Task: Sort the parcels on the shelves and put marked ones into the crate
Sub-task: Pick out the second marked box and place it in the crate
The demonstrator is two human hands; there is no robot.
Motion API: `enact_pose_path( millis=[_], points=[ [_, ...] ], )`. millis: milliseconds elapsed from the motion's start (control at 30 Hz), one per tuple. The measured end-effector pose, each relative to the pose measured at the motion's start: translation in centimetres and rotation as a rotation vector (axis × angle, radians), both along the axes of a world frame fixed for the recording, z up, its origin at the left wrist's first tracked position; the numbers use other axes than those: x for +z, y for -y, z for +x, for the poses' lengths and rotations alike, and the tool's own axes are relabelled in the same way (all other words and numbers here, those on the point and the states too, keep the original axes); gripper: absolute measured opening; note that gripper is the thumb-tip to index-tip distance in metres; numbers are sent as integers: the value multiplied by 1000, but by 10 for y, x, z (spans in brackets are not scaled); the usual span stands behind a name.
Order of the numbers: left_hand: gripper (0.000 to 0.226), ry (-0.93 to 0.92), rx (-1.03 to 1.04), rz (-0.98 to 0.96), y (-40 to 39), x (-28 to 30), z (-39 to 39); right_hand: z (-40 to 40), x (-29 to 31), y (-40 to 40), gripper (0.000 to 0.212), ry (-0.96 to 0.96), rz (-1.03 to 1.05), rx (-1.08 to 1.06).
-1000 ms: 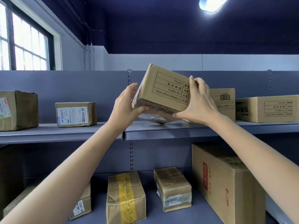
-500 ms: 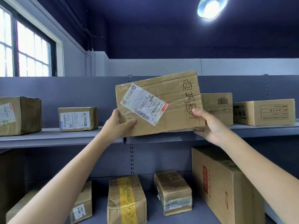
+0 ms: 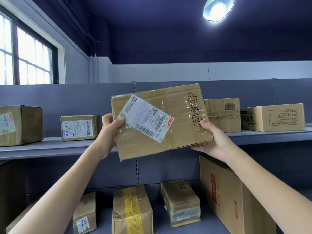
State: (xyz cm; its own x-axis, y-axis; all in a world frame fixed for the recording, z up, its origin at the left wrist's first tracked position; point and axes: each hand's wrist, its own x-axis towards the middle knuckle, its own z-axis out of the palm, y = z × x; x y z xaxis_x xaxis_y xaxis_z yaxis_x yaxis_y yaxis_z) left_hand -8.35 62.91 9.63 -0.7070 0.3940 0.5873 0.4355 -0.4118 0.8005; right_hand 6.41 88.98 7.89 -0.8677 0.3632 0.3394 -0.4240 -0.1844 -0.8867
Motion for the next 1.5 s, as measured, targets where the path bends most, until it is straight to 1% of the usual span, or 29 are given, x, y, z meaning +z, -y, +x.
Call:
enact_pose_path(
  millis=[67,100,133,200,267,333,400,433,500,533,567,633,700,767,833,867,933,1000,1033,1167,1267,1333,1367,1400,1433,1467,1500],
  points=[
    [54,28,2,19,4,2,-2,1,4,-3,37,-11,24,8],
    [57,35,8,24,7,3,-2,3,6,-5,34,-10,39,27],
    [65,27,10,0,10,3,-1,4,8,-7,30,-6,52,49],
    [91,-24,-54,-161,19,3,-4,8,14,-12,26,-5,69,90],
    [113,-56,-177,-413,25,1,-4,10,20,-16,26,5,76,101],
    [117,-64,-267,-612,26,-3,-1,11,25,-19,25,16,83,112],
    [115,-64,-295,-681,21,-8,2,12,29,-20,30,-12,48,143],
    [115,-67,-292,-674,19,-10,3,11,29,-21,34,-51,10,169],
    [113,-59,-269,-598,17,-15,2,9,27,-23,29,-157,-89,229],
    [109,-51,-253,-544,15,-18,1,7,25,-21,34,-200,-114,259],
    [103,-40,-247,-487,14,-20,-1,4,23,-19,48,-218,-100,288],
    [95,-27,-245,-393,9,-26,-1,-3,16,-9,83,-163,19,315],
    [95,-10,-244,-325,3,-31,-1,-11,7,2,104,-71,158,315],
    [93,19,-284,-233,-1,-36,0,-17,-2,11,110,-8,226,315],
    [93,63,-356,-153,-3,-41,1,-20,-10,17,115,51,231,348],
    [96,87,-385,-137,-3,-44,2,-20,-13,19,118,81,236,358],
    [100,110,-414,-171,0,-49,5,-21,-17,22,120,114,250,350],
    [97,124,-419,-227,3,-52,8,-22,-21,24,117,109,266,320],
    [92,139,-418,-230,3,-52,9,-22,-22,26,116,97,265,313],
    [68,167,-359,-179,5,-49,18,-23,-27,35,110,46,211,293],
    [56,156,-310,-155,8,-45,27,-19,-29,41,104,4,195,255],
    [39,127,-239,-154,10,-45,36,-16,-34,46,98,-14,185,209],
    [29,115,-182,-148,10,-46,40,-13,-36,49,89,-21,175,182],
    [24,110,-124,-132,9,-49,47,-10,-40,53,74,-33,166,151],
    [22,104,-66,-108,8,-53,53,-6,-45,58,57,-47,154,118],
    [21,97,-18,-80,8,-58,59,-2,-50,63,45,-58,140,84],
    [20,93,19,-52,9,-64,66,2,-55,69,38,-63,127,49]
  ],
)
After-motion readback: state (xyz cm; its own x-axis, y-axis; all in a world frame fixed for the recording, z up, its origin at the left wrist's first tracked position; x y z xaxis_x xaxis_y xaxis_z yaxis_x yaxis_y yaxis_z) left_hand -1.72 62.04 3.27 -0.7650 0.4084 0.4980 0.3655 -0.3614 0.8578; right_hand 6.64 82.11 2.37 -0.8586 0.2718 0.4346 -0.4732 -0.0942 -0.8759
